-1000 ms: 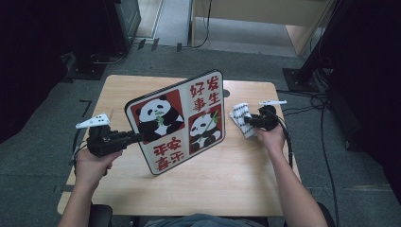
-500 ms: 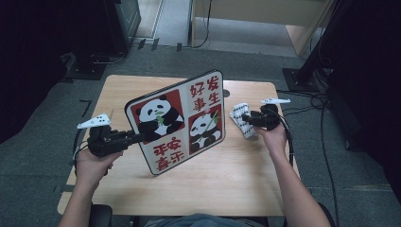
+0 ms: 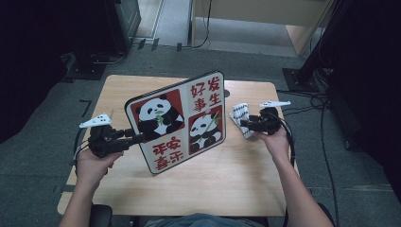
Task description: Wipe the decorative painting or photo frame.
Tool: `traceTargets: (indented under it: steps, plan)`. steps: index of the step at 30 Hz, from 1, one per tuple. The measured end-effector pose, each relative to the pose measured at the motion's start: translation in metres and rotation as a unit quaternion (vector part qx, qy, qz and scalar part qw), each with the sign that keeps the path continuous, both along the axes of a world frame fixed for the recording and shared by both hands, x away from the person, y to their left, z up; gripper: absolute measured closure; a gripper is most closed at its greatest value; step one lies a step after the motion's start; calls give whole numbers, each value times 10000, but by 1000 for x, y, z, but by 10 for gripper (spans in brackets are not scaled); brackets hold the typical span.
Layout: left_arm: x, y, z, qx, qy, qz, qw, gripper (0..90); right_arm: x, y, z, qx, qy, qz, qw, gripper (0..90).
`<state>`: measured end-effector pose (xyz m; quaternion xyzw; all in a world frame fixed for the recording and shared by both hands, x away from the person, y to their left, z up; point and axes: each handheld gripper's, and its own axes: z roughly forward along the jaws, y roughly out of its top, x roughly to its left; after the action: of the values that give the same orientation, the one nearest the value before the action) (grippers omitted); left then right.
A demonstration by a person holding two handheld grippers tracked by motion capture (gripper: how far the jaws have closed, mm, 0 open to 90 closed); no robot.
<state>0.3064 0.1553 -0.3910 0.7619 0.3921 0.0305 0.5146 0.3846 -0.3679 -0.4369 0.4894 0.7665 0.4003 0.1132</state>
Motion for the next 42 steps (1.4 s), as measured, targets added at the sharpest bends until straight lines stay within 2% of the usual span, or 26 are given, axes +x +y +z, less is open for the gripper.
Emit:
traceTargets:
  steps: [4, 7, 10, 13, 16, 19, 26, 42]
  plan:
    - [2, 2, -3, 29, 20, 73, 10000, 493, -8, 3, 0, 17, 137, 186, 9997, 466]
    - [3, 3, -6, 14, 62, 120, 9999, 475, -14, 7, 2, -14, 75, 292, 9995, 463]
    - [4, 4, -9, 41, 85, 134, 9999, 472, -19, 8, 1, -94, 86, 341, 9993, 462]
    - [5, 5, -11, 46, 96, 162, 9998, 467, -22, 6, -3, -39, 170, 332, 9993, 464]
    - [6, 6, -13, 54, 112, 174, 9998, 458, -19, 4, -7, -19, 225, 310, 9993, 464]
    - [8, 6, -15, 59, 147, 186, 9997, 449, -16, 2, -11, 130, 321, 256, 9991, 464]
    - [9, 8, -19, 87, 169, 236, 9995, 437, -13, -1, -12, 272, 275, 198, 9991, 465]
    - [13, 12, -27, 135, 294, 345, 9989, 395, -10, 0, -13, 259, 210, 207, 9992, 460]
